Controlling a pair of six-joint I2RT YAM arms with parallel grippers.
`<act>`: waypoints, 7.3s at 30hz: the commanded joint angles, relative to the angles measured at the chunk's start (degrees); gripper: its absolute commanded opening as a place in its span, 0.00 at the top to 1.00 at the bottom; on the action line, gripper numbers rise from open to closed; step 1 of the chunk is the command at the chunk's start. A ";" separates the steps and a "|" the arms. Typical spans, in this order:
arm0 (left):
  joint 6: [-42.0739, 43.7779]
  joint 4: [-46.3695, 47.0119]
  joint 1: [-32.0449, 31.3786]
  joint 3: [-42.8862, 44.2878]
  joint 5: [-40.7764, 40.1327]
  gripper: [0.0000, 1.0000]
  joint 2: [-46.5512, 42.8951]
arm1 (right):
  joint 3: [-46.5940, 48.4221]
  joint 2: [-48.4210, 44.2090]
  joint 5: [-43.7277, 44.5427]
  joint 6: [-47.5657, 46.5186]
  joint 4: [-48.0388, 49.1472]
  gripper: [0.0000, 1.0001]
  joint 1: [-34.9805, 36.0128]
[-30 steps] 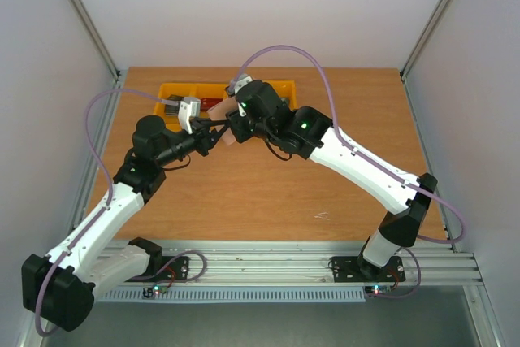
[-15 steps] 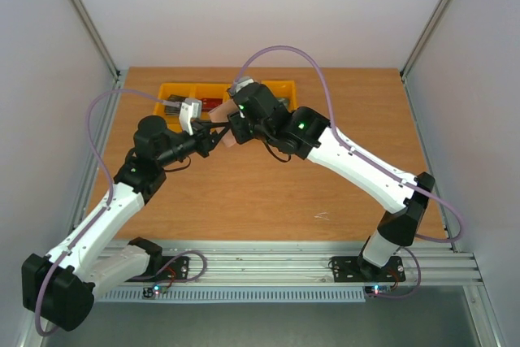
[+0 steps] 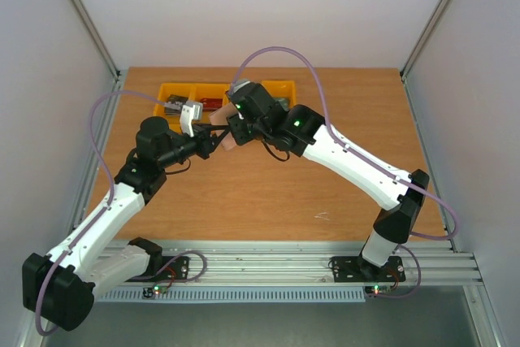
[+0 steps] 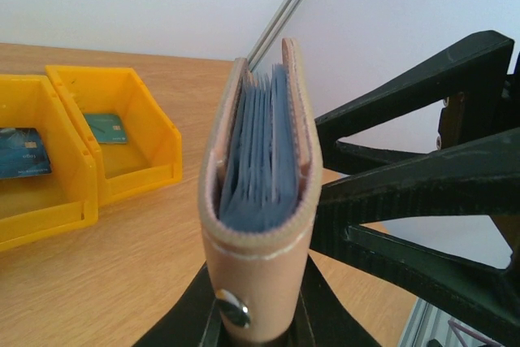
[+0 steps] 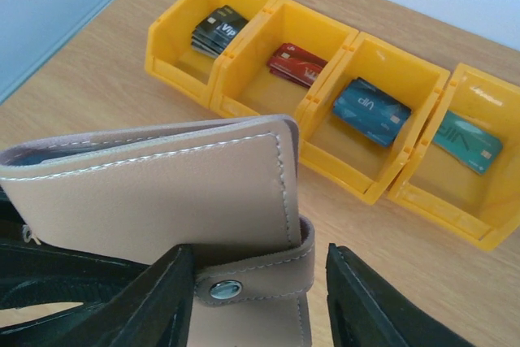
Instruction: Take the credit cards out of the card holder
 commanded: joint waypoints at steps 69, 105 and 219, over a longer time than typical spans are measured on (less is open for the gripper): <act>23.48 -5.03 -2.65 4.98 25.78 1.00 -5.78 | -25.37 -28.96 -34.53 -13.35 4.40 0.63 -11.66; 31.51 -9.34 -3.18 5.02 36.14 0.60 -7.64 | -22.91 -27.97 -41.15 -14.55 10.92 0.99 -4.14; 6.48 -3.34 -3.18 -2.83 13.58 1.00 -17.17 | -16.91 -24.89 -19.08 -8.90 3.86 0.16 10.15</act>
